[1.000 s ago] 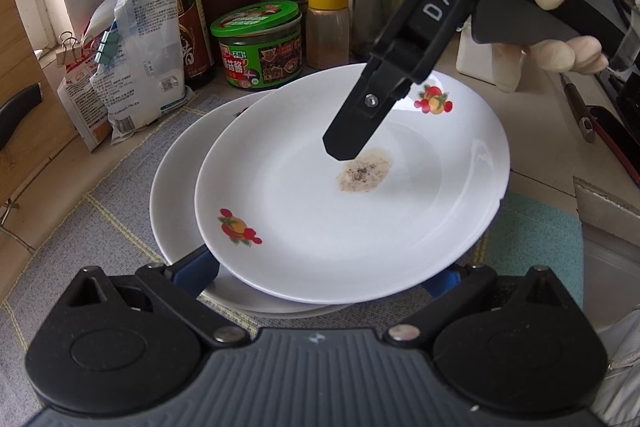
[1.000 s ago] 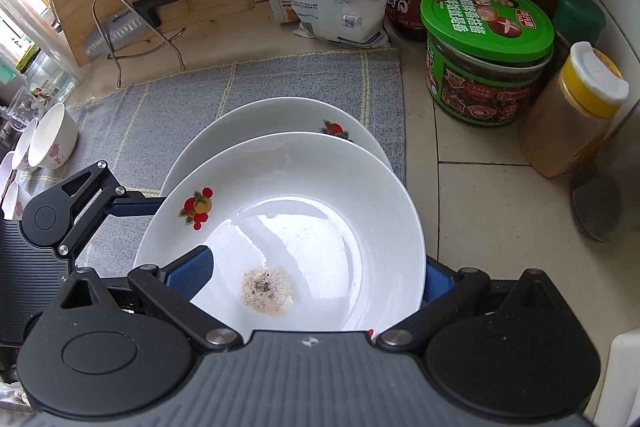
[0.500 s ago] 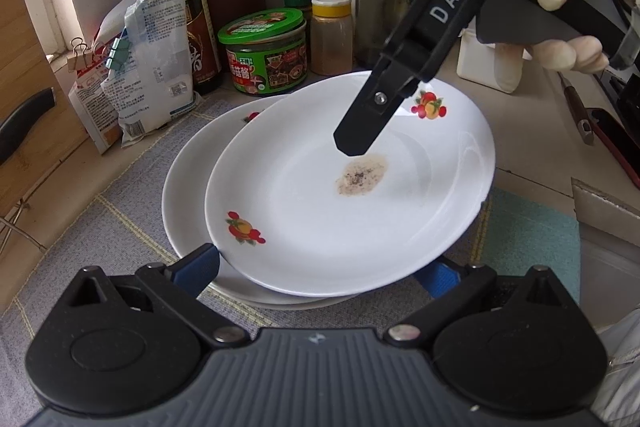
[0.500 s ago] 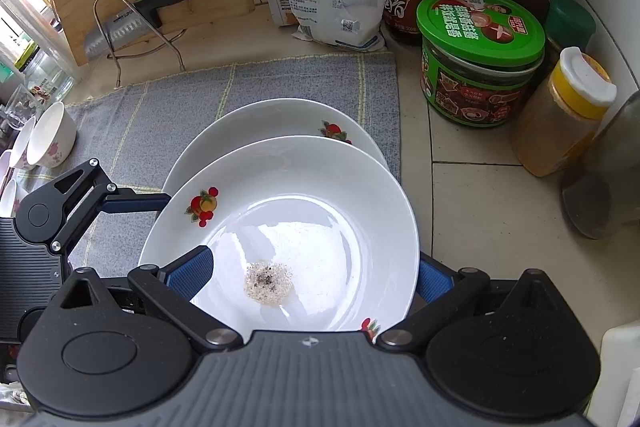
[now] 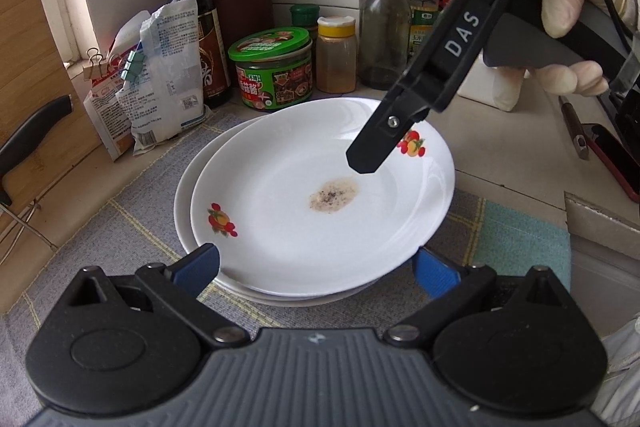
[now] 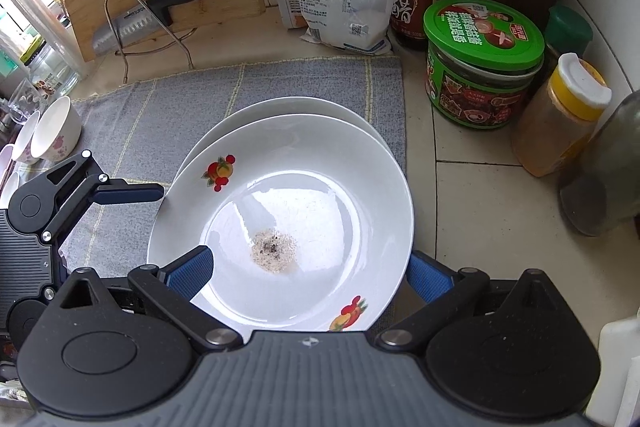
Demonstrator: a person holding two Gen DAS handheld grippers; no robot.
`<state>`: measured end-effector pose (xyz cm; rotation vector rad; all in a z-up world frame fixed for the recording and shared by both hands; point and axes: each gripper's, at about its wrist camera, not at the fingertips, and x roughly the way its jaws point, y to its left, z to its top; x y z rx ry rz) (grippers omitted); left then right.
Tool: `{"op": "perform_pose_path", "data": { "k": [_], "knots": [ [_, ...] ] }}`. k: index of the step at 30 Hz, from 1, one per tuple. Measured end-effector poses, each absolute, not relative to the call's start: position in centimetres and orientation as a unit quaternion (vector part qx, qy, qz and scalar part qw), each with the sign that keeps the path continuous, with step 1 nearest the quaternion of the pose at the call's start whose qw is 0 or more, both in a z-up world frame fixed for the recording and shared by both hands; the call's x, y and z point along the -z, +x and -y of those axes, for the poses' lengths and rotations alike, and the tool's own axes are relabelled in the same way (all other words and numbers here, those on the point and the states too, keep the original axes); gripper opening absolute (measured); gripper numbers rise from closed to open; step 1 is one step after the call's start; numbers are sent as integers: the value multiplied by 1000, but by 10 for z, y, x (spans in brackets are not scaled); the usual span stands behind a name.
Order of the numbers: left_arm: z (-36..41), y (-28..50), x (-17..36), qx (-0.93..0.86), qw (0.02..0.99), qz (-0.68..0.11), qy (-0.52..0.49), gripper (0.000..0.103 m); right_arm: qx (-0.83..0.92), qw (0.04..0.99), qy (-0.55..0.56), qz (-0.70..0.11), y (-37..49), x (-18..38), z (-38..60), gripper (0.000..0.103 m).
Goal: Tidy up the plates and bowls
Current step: 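Open the right gripper and withdraw it from the plate stack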
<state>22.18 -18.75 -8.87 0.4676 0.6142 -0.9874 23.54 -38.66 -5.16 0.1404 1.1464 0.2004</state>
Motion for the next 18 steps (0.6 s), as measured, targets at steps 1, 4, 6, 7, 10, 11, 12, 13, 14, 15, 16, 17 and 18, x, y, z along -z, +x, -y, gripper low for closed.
{"op": "perform_pose_path", "data": {
  "k": [1,4,6,7,10,11,12,13,14,15,16,17,18],
  "knots": [
    [187,221,88,461,811,-286,218,102,-95,834,65,-539,234,51,386,103],
    [185,218,85,456,818,-280,213,102,-103,843,62,-524,227,46,383,103],
    [181,216,82,451,824,-275,206,102,-110,849,62,-513,223,42,380,103],
    [179,214,81,447,827,-272,203,102,-110,854,57,-505,221,40,378,103],
    [171,211,77,432,841,-263,192,102,-114,865,44,-486,215,34,370,103],
    [167,211,75,427,846,-260,187,102,-114,869,43,-479,213,32,368,103],
    [163,211,74,421,850,-258,183,102,-114,872,42,-475,211,32,365,103],
    [157,210,72,414,856,-255,175,102,-112,875,41,-468,209,31,363,103],
    [152,210,71,410,860,-253,169,102,-109,879,41,-462,207,30,360,103],
    [147,209,69,406,864,-250,163,102,-104,884,41,-453,205,30,357,103],
    [140,209,68,398,870,-245,156,102,-100,887,42,-449,203,30,354,103],
    [136,208,67,391,874,-243,154,102,-95,890,43,-444,200,30,351,103],
    [130,209,66,385,878,-242,151,102,-91,892,45,-441,198,31,348,103]
  ]
}}
